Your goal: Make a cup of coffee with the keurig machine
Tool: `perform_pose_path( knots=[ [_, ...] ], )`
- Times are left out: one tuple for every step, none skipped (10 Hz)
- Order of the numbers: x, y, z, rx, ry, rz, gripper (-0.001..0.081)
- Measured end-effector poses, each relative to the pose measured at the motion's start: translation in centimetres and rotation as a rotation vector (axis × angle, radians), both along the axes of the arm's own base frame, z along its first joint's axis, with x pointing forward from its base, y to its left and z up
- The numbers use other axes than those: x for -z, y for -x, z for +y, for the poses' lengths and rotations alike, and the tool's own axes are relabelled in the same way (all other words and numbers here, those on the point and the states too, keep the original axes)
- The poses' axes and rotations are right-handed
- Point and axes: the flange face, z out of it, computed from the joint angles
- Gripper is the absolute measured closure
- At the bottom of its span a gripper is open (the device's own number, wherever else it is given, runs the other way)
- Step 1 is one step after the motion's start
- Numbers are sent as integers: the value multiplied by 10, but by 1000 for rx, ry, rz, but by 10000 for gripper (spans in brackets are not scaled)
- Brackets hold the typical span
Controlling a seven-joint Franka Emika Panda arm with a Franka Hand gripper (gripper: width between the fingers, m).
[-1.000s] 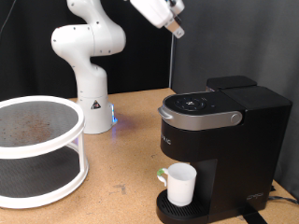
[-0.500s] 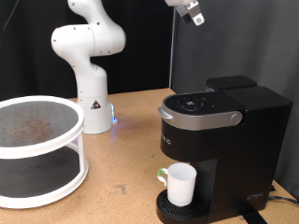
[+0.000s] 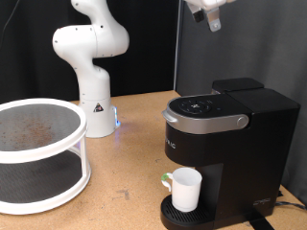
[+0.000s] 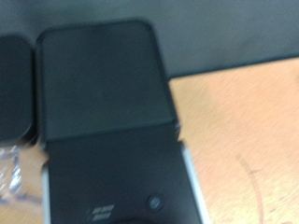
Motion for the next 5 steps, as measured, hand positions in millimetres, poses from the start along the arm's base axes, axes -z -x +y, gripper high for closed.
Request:
perform_pose_path(
  knots=[
    [3,-7,1,-32,22,53,-1],
    [4,-14,0,-56,28,94,-1],
    [5,-15,0,-49,28,83,-1],
    [8,-16,0,-44,28,74,-1],
    [12,-17,-1,-37,41,58,-1]
  ],
)
